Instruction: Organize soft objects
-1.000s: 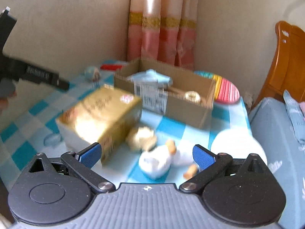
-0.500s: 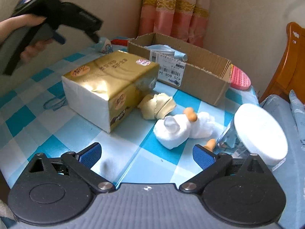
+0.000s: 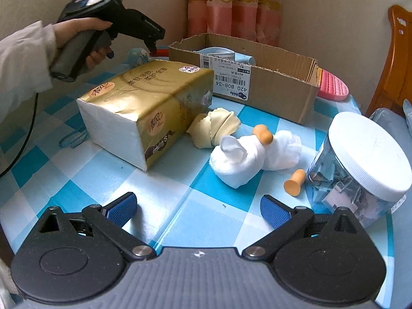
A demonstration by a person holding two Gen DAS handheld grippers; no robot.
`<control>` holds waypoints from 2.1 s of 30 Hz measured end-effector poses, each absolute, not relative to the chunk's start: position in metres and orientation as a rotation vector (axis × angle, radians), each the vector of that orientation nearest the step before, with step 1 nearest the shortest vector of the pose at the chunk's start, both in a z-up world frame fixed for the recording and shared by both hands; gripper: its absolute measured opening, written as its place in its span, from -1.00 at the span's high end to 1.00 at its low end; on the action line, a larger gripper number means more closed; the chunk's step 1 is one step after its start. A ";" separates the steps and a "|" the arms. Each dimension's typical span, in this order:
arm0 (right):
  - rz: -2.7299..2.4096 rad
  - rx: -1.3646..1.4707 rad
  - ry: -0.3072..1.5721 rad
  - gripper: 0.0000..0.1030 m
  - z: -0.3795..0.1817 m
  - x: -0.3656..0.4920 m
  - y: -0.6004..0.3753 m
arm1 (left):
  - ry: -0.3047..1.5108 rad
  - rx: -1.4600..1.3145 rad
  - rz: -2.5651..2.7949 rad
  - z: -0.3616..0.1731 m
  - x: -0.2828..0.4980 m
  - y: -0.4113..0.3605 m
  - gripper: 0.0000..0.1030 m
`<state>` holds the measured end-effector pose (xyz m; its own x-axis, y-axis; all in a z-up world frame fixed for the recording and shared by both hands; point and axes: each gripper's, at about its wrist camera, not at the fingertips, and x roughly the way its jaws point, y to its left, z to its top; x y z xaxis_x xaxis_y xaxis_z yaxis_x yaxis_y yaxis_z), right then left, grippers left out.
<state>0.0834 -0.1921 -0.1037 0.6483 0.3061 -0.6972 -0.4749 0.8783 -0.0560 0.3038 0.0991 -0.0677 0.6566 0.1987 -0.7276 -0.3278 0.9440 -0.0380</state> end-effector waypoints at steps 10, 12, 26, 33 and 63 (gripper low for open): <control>0.457 -0.244 0.726 -1.00 -0.105 0.083 -0.193 | 0.837 -0.164 0.346 -0.084 0.327 0.106 -0.55; 0.457 -0.243 0.726 -1.00 -0.105 0.083 -0.193 | 0.839 -0.171 0.340 -0.086 0.328 0.106 -0.46; 0.445 -0.244 0.727 -1.00 -0.104 0.087 -0.192 | 0.814 -0.134 0.236 -0.067 0.290 0.092 -0.03; 0.384 -0.236 0.694 -0.91 -0.098 0.091 -0.197 | 0.796 -0.108 0.176 -0.052 0.253 0.083 -0.03; 0.390 -0.433 0.687 -0.14 -0.084 0.065 -0.178 | 0.774 -0.113 0.024 -0.029 0.161 0.073 -0.04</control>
<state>0.0652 -0.1781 -0.0837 0.7086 0.2003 -0.6766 -0.4784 0.8412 -0.2520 0.1610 0.0731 -0.0295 0.7151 -0.0198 -0.6988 -0.0631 0.9937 -0.0927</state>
